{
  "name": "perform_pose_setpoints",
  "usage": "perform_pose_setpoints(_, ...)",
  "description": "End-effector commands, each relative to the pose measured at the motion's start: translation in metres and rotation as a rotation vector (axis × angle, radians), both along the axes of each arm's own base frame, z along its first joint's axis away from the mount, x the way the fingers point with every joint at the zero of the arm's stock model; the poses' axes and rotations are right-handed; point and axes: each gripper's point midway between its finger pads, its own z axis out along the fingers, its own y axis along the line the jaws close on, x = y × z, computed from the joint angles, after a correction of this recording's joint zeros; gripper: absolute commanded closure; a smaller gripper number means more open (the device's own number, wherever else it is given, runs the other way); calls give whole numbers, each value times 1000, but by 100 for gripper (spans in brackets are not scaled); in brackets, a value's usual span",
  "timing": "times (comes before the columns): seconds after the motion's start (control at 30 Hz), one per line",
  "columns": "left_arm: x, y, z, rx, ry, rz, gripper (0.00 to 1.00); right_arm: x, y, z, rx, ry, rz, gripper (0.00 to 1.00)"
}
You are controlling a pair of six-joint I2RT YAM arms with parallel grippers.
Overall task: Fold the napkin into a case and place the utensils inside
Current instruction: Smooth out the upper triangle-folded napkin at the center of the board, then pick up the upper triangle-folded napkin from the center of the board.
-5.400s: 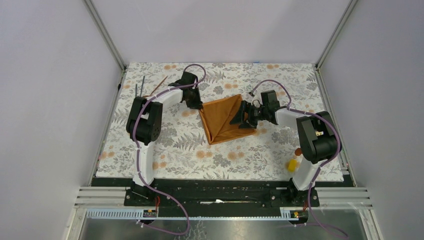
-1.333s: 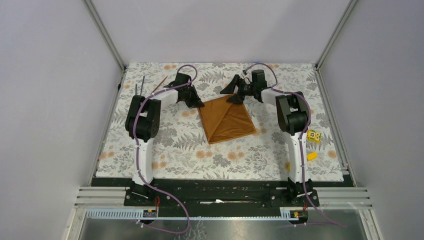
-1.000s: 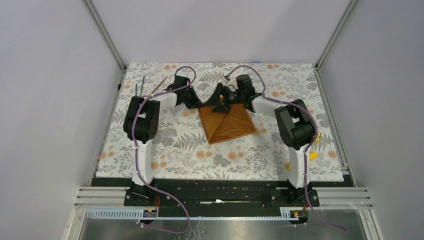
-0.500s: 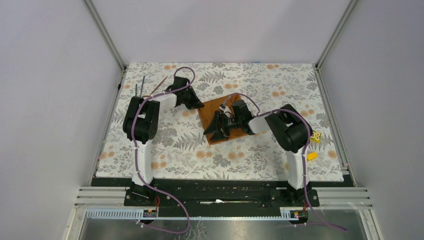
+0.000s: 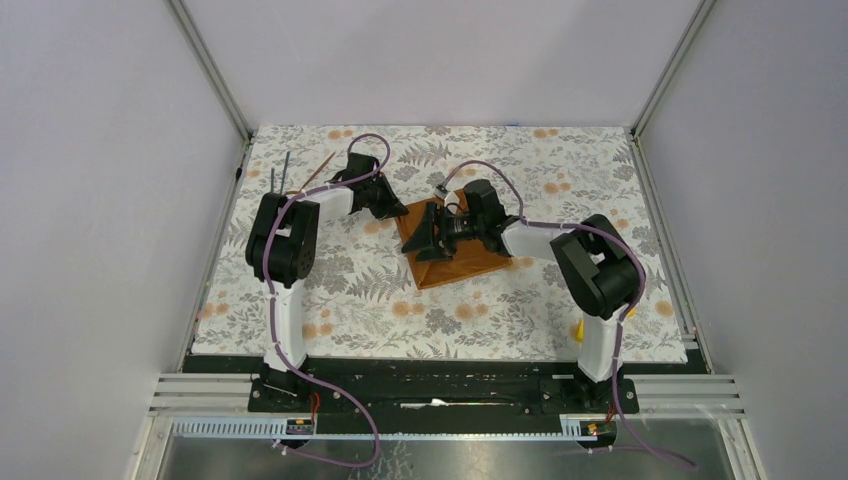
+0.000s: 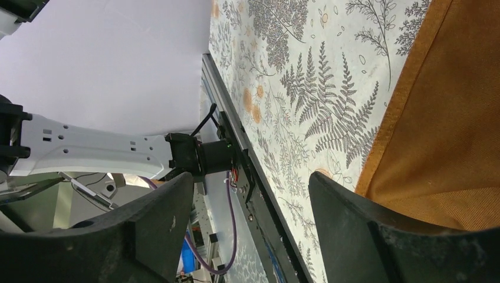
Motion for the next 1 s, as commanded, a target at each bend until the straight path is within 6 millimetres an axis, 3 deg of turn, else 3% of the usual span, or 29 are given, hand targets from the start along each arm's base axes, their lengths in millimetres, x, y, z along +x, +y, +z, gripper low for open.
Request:
perform_pose_setpoints(0.0, -25, 29, -42, 129, 133, 37, 100, 3, 11, -4, 19, -6, 12, 22)
perform_pose_setpoints(0.2, -26, 30, -46, 131, 142, 38, 100, -13, 20, -43, 4, 65, 31, 24)
perform_pose_setpoints(0.33, -24, 30, -45, 131, 139, 35, 100, -25, 13, -65, -28, 96, 26, 26)
perform_pose_setpoints(0.47, -22, 27, -35, 120, 126, 20, 100, -26, 11, -56, -42, 65, 34, 27)
perform_pose_setpoints(0.67, -16, 21, -13, 96, 121, -4, 100, -27, 2, -5, -174, -159, 72, 19)
perform_pose_setpoints(0.87, -16, 5, 30, -13, 98, -41, 84, -36, -34, -9, -551, -336, 58, 16)
perform_pose_setpoints(0.93, -15, 3, 50, -42, 77, -57, 79, -30, -39, -15, -675, -412, 34, 21)
perform_pose_setpoints(0.97, -14, 4, 60, -57, 65, -63, 75, -28, -40, -17, -724, -435, 37, 29)
